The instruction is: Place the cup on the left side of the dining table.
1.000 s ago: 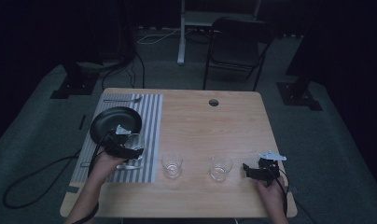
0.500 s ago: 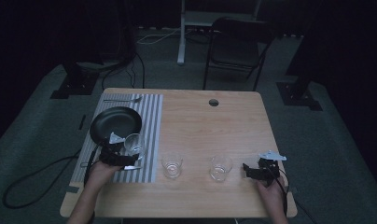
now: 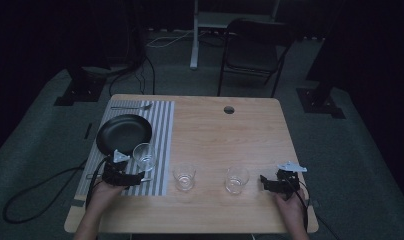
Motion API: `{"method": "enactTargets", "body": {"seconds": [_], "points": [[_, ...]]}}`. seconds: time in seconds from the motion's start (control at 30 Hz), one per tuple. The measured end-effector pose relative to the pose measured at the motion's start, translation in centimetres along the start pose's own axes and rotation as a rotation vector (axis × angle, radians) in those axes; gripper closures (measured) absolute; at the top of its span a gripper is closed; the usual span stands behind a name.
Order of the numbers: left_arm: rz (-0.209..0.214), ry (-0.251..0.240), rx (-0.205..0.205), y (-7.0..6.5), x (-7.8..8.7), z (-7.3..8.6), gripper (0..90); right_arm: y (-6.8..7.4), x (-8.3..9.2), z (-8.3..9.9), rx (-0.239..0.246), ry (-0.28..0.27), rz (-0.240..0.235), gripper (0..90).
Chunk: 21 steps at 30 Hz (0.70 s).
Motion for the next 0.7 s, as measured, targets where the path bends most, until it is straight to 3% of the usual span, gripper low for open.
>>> {"method": "enactTargets", "body": {"seconds": [0.17,0.47,0.7], "points": [[-0.003,0.012,-0.013,-0.2,0.2,0.9,10.5,0.0,0.0,0.0,0.000,0.000,0.000,13.3],[-0.013,-0.009,0.016,0.0,0.9,2.2,10.5,0.0,0.0,0.0,-0.001,0.000,0.000,13.3],[-0.045,-0.015,0.022,0.4,1.6,3.3,10.5,0.0,0.0,0.0,0.000,0.000,0.000,13.3]]}}
Point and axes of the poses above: each handheld gripper's, and its own axes: x roughly backward along the jaws, z roughly out of its underside, y roughly to its left, the point moved 8 cm from there along -x, roughly forward along the jaws, and after that the axes turned 1 degree about -y, right-handed, at the moved point
